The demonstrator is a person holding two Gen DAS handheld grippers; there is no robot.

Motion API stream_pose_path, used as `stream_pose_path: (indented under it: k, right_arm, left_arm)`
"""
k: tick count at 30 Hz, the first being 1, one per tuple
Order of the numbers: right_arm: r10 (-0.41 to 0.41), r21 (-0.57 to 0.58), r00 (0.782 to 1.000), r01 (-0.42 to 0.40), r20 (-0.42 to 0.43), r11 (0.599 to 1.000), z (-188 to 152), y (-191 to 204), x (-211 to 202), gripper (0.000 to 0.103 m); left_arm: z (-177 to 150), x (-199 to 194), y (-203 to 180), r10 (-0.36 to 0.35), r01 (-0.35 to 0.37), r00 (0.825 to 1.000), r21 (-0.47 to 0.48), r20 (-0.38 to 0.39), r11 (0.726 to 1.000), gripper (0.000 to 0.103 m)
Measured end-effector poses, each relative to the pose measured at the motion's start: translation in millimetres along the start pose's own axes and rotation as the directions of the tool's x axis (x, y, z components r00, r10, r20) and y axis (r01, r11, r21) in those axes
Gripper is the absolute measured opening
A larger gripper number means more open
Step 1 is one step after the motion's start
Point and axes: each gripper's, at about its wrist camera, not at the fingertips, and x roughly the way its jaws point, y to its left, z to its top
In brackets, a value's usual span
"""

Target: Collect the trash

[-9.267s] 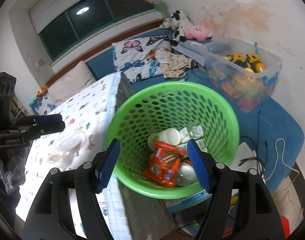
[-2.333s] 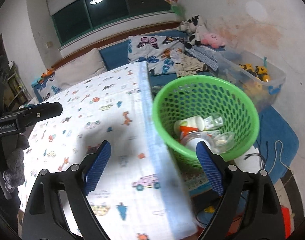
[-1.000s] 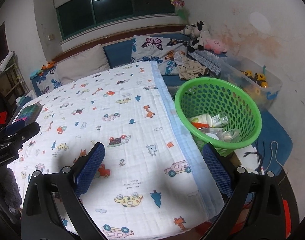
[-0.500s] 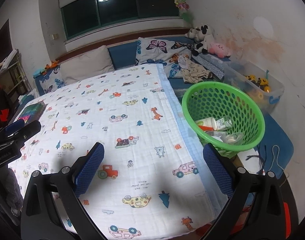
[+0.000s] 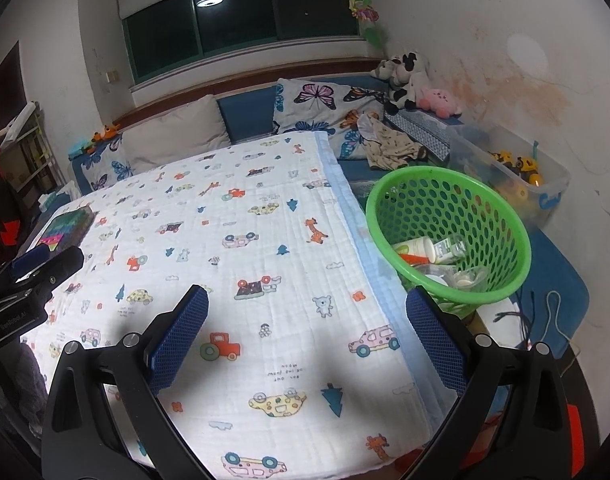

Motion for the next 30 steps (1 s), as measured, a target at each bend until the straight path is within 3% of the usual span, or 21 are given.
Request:
stream_pose_path:
  k: [30]
  right_arm:
    - [0.008,0.004,1.000,-0.008,0.002,1.000,1.4,5.0,-0.1,0.098]
  left_arm:
    - [-5.9,-0.1,0.0,0.010,-0.010,1.000,-0.015,-0.003,1.000,0.096]
